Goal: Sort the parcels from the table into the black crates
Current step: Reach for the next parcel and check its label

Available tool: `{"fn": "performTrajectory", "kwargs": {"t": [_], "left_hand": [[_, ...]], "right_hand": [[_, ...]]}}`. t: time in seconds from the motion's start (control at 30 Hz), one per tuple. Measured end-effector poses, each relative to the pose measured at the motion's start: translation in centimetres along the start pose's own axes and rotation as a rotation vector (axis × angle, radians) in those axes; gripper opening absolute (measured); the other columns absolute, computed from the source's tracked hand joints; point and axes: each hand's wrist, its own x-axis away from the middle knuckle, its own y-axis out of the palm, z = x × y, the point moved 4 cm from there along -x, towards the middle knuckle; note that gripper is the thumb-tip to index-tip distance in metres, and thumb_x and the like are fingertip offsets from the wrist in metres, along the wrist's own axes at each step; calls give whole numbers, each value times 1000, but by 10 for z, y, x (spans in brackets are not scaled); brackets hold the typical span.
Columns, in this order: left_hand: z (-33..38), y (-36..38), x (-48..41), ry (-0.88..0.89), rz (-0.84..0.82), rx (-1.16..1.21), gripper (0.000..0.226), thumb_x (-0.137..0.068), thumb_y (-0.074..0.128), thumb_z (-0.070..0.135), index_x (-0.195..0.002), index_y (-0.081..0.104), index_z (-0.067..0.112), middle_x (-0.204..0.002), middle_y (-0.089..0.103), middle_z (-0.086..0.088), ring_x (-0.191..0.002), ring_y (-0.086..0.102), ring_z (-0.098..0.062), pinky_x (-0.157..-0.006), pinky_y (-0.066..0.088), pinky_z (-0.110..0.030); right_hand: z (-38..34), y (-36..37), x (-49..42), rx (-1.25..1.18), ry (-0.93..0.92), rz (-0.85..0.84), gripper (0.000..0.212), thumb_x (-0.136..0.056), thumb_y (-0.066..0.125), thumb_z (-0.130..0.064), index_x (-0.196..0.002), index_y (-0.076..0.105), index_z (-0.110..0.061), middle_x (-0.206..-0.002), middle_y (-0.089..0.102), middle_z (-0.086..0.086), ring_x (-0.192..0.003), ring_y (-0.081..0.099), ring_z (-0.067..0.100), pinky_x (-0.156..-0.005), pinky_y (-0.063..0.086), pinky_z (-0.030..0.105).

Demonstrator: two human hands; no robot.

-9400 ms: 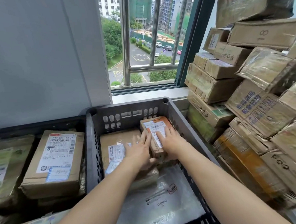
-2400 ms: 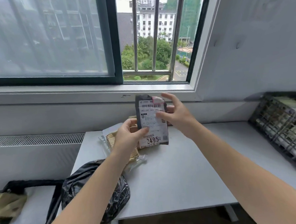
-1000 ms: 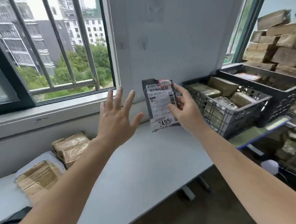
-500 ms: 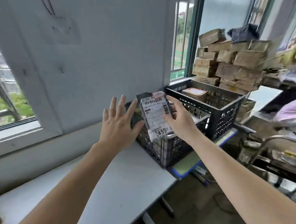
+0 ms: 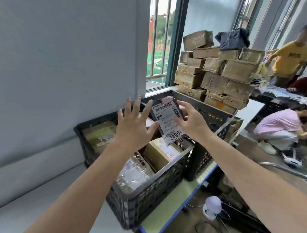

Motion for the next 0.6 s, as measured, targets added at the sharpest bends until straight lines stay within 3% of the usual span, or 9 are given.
{"fn": "performTrajectory", "kwargs": {"t": [0.1,0.17,0.3,0.4,0.47,0.6], "left_hand": [[13,33,-56,14,-36,6,74,-95,22,68,-156,-7,37,-165,-14,-2,-151,-18,-30,-119,-1,-58],[22,52,-86,19,-56,26,73,-96,23,67,-156,-5,37,-165,-13,-1,-151,-18,-30,-119,0,-58],[42,83,-128,40,-96,24,72,-97,22,67,-156,-6,36,-165,-13,-1,-150,-18,-29,-120,0,-58],[48,103,-155,27,-115,3,72,-97,22,66,-156,-7,36,-165,-13,-2,-150,-19,-28,-120,0,-58],[54,117,-171,-1,-128,-18,73,-97,22,66,-156,-7,36,-165,-13,-2,-150,-20,-28,-120,0,-58],[80,150,-205,-48,-162,-50,74,-96,21,67,-156,-6,36,-165,-12,-3,-150,-19,-29,-120,0,-59]], "right_hand": [[40,-14,-55,71,27,-16,59,-93,67,-14,-145,41,-20,-114,61,-4,-102,59,16,-79,55,28],[67,-21,-86,97,64,-31,59,-92,68,-15,-145,42,-21,-110,58,-9,-99,57,13,-76,54,26],[121,-27,-136,166,107,-100,61,-91,69,-16,-146,41,-24,-111,58,-10,-101,53,10,-61,41,10],[163,-28,-173,245,135,-156,63,-92,69,-17,-147,39,-25,-125,61,0,-109,58,17,-78,53,27],[196,-27,-194,383,159,-226,64,-91,70,-17,-147,40,-26,-133,60,4,-115,60,23,-88,52,35],[270,-18,-221,674,199,-501,52,-87,66,-10,-136,50,-18,-128,62,11,-109,61,29,-88,53,38]]}}
